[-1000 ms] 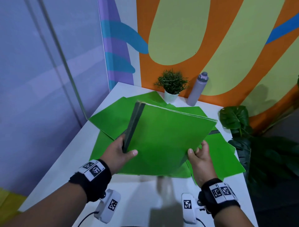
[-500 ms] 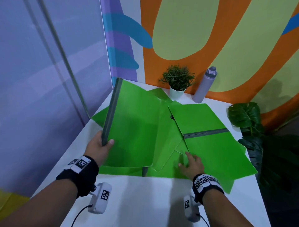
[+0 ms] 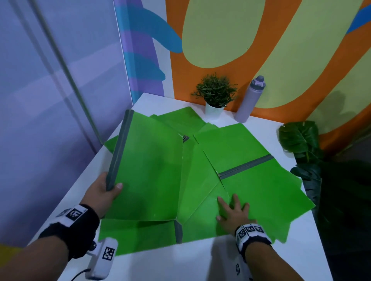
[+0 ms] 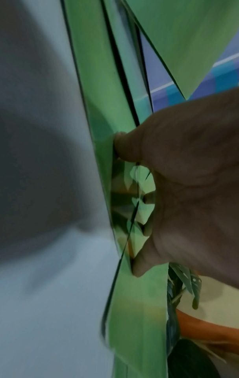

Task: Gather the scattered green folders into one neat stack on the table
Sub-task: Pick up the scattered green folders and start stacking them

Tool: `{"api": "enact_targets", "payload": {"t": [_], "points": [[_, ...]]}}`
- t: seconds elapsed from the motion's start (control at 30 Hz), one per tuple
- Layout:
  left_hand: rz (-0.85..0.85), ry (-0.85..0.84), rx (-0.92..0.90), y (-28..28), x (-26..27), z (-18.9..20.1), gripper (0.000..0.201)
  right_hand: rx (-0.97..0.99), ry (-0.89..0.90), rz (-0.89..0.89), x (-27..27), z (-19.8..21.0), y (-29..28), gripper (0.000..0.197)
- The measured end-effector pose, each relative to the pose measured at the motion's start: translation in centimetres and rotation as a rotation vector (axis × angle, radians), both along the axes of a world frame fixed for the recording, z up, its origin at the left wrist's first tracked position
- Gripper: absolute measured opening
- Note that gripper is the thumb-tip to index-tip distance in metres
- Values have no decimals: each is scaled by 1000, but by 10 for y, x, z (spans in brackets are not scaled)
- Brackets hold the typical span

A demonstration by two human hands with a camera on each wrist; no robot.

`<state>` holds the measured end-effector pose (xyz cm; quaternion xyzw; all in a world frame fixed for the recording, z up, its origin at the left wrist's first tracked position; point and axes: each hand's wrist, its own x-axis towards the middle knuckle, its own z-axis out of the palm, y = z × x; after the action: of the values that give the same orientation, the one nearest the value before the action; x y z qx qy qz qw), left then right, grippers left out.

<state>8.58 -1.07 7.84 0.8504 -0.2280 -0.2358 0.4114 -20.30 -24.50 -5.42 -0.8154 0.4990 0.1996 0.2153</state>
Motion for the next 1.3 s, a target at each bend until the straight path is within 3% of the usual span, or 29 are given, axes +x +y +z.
{"api": "enact_targets", "payload": {"t": [0.2,0.33,0.4,0.43,0.5,0.53,0.63,0.7,0.8,0.87,1.03,1.13,1.2,1.3], "points": [[-108,141,60,3,-19,-3,22,15,1,70,-44,6,52,71],[-207,229,84,2,-35,-9,39,9,37,86,-62,17,74,66],[-274,247,97,2,-40,-14,42,8,-21,49,-59,29,74,77],[-303,257,100,1,-42,-17,40,-2,-100,-9,-54,35,71,85],[-346,266,105,-2,-46,-20,36,67,-324,-202,-37,51,66,75],[-364,281,107,-5,-49,-22,37,161,-448,-331,-28,59,65,70],[-421,304,119,-14,-56,-30,31,459,-737,-699,-11,66,60,79],[-431,250,158,-22,-55,-41,32,469,-855,-826,-9,66,57,78],[-453,32,342,-30,-45,-71,63,351,-883,-852,-17,60,51,70],[-502,-129,526,-27,-36,-96,73,307,-857,-877,-27,55,50,67],[-565,-334,775,-1,-38,-118,68,226,-781,-922,-52,50,53,63],[-533,-391,770,9,-38,-121,55,221,-797,-921,-55,53,53,63],[-450,-352,652,12,-32,-122,45,229,-804,-916,-52,55,54,63],[-416,-379,584,8,-23,-118,53,249,-818,-901,-47,57,57,65]]}}
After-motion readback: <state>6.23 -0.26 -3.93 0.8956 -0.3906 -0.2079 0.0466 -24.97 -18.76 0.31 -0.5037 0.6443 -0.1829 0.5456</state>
